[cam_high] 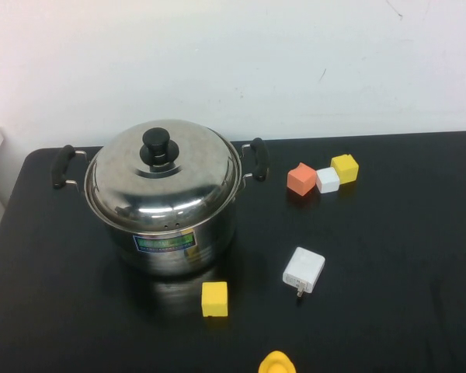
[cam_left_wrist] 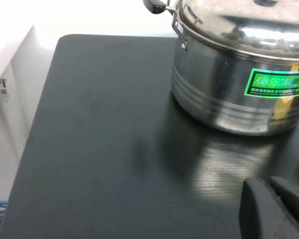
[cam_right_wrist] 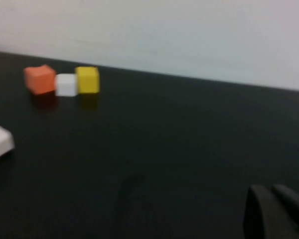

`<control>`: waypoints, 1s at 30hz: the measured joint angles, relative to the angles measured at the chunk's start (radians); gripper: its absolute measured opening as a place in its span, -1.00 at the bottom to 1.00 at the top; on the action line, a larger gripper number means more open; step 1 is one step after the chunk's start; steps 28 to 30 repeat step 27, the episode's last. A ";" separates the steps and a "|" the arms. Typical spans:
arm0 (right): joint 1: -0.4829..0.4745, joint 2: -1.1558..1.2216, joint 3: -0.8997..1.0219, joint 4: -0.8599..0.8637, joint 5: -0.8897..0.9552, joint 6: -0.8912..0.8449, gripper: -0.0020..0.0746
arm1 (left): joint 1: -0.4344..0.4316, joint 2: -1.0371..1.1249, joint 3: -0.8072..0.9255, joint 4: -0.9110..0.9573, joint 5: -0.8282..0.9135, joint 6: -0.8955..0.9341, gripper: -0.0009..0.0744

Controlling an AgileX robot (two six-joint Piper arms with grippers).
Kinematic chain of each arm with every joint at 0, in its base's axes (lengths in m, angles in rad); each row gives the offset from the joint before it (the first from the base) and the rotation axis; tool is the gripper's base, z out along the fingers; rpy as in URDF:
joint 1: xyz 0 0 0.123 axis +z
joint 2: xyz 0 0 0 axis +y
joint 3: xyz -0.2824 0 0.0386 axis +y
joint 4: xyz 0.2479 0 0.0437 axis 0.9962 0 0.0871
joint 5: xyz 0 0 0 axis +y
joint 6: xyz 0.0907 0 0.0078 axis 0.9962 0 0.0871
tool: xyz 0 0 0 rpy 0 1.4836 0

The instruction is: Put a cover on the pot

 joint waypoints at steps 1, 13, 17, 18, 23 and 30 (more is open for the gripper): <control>0.021 -0.004 0.000 -0.005 0.012 0.018 -0.95 | 0.000 0.000 0.000 0.000 0.000 0.000 -0.98; 0.102 -0.004 -0.004 -0.018 0.087 0.103 -0.95 | 0.000 0.000 0.000 0.000 0.000 -0.002 -0.98; 0.102 -0.004 -0.004 -0.018 0.088 0.105 -0.95 | 0.000 0.000 0.000 0.000 0.000 -0.002 -0.98; 0.102 -0.004 -0.006 -0.018 0.088 0.105 -0.95 | 0.000 0.000 0.000 0.000 0.000 -0.002 -0.98; 0.102 -0.004 -0.006 -0.020 0.092 0.105 -0.95 | 0.000 0.000 0.000 0.000 0.000 -0.002 -0.98; 0.102 -0.004 -0.006 -0.020 0.094 0.107 -0.95 | 0.000 0.000 0.000 0.000 0.000 -0.002 -0.98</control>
